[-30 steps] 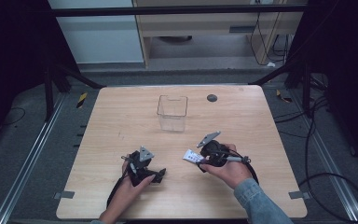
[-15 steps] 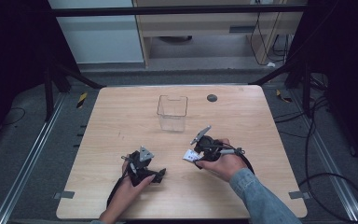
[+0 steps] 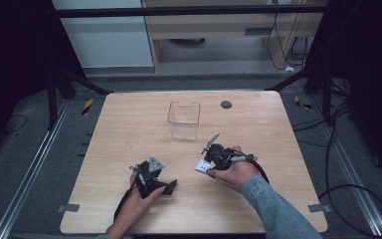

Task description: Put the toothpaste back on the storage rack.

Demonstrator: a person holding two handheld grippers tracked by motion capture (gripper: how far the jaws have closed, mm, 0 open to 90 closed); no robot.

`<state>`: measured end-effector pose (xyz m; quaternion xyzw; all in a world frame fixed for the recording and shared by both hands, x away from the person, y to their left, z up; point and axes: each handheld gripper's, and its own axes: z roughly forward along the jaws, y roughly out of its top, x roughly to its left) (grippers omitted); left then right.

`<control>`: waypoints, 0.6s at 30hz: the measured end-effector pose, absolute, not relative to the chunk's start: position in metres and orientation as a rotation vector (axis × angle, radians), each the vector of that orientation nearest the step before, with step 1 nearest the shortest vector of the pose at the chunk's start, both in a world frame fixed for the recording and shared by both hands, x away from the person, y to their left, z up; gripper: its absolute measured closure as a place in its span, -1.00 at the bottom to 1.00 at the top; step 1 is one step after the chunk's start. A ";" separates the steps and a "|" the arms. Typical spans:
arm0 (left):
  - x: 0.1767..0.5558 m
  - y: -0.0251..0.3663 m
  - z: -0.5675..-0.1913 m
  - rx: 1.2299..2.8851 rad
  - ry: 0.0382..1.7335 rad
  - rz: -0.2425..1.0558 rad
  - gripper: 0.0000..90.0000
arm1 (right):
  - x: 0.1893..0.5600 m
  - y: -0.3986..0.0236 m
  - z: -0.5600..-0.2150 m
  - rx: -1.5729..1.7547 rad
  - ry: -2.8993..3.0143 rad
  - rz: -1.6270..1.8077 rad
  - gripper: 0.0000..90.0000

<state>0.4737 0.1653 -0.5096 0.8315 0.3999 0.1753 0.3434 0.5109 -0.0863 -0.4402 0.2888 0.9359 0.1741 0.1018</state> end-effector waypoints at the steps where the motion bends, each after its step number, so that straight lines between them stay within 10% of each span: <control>1: 0.474 0.165 -0.510 2.161 1.039 0.455 -1.00 | 0.511 -0.086 -0.440 0.853 2.764 0.514 0.16; 18: 0.474 0.165 -0.510 2.161 1.037 0.454 -1.00 | 0.518 -0.082 -0.452 0.871 2.812 0.445 0.21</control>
